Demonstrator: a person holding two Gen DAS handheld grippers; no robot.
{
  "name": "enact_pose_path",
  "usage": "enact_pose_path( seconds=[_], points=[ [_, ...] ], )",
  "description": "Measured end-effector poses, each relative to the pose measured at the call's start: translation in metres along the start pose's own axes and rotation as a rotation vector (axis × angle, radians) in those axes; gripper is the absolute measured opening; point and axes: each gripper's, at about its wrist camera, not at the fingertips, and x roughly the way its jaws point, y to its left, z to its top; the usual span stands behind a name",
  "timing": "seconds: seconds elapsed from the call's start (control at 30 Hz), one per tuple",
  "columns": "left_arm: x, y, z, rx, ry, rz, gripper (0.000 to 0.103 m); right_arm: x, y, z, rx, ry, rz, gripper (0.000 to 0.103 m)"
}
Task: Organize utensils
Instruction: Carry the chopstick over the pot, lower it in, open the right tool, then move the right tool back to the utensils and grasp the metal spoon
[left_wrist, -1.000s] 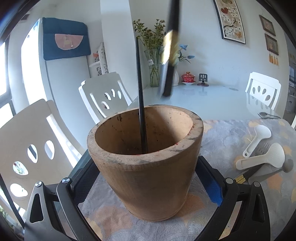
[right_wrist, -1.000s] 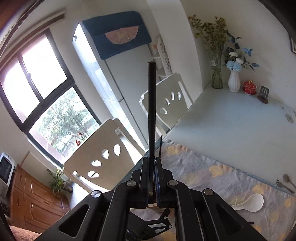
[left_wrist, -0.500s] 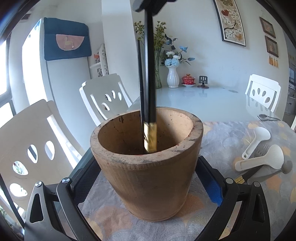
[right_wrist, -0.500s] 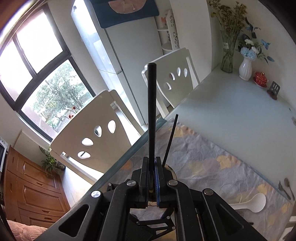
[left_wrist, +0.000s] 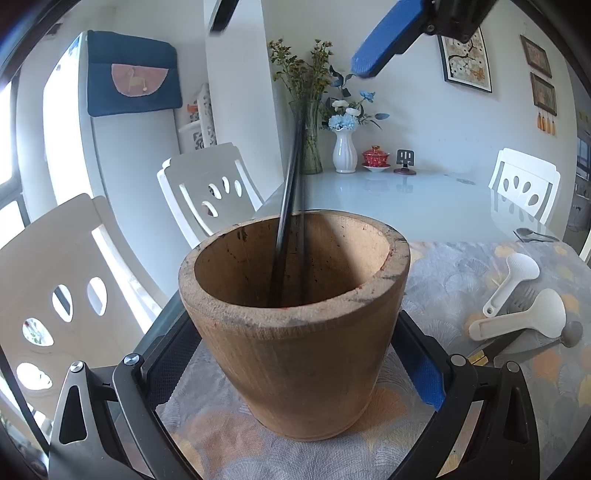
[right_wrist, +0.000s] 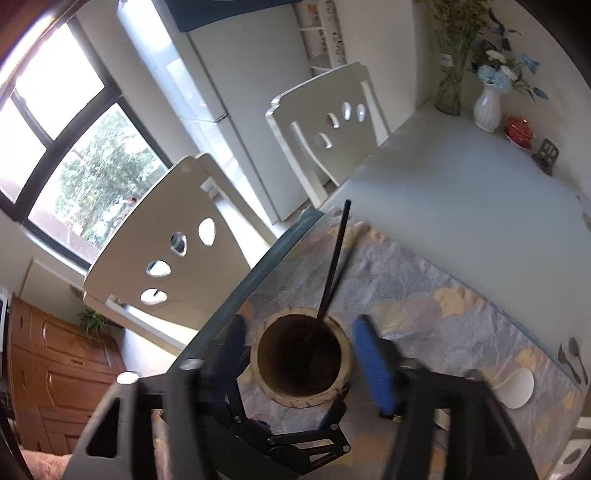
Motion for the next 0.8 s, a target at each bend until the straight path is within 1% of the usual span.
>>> enact_pose_path(
  seconds=[0.07,0.1,0.17,0.2,0.27,0.3,0.37,0.4,0.47,0.5,0.57,0.67,0.73,0.8],
  points=[
    [0.000,0.000,0.000,0.001,0.000,0.001,0.101,-0.006,-0.006,0.000,0.035,-0.011,0.039,0.065],
    [0.000,0.000,0.000,0.001,0.000,0.001,0.101,-0.010,-0.013,0.000,0.071,-0.019,0.065,0.065],
    [0.000,0.000,0.000,0.000,0.000,0.000,0.101,-0.018,-0.028,-0.001,0.147,-0.034,0.090,0.065],
    [0.000,0.000,0.000,0.000,0.000,0.000,0.101,-0.023,-0.042,-0.003,0.205,-0.043,0.102,0.065],
    [0.000,0.000,0.000,-0.001,0.001,-0.001,0.101,-0.031,-0.061,-0.008,0.284,-0.055,0.116,0.065],
    [0.000,0.000,0.000,-0.001,0.000,-0.001,0.101,-0.036,-0.078,-0.013,0.347,-0.063,0.117,0.065],
    [0.000,0.000,0.000,0.000,0.000,0.001,0.101,-0.041,-0.100,-0.021,0.426,-0.067,0.105,0.065],
    [0.000,-0.001,0.000,0.002,0.000,0.004,0.101,-0.045,-0.117,-0.030,0.483,-0.068,0.086,0.065],
    [0.000,-0.001,-0.001,0.004,-0.001,0.006,0.101,-0.047,-0.138,-0.043,0.549,-0.065,0.070,0.065],
    [0.000,-0.001,-0.001,0.004,-0.001,0.006,0.101,-0.047,-0.153,-0.055,0.601,-0.052,0.057,0.065],
    [0.000,-0.001,-0.001,0.003,0.000,0.004,0.101,-0.044,-0.171,-0.069,0.672,-0.025,0.025,0.065],
    [0.000,-0.002,-0.001,0.004,0.000,0.005,0.101,-0.036,-0.199,-0.101,0.772,0.024,-0.012,0.065],
    [0.000,-0.002,-0.001,0.004,0.002,0.006,0.101,-0.030,-0.215,-0.123,0.850,0.050,-0.010,0.065],
    [0.002,-0.002,-0.001,0.004,0.016,0.004,0.101,-0.022,-0.229,-0.143,0.933,0.071,0.019,0.065]
  ],
)
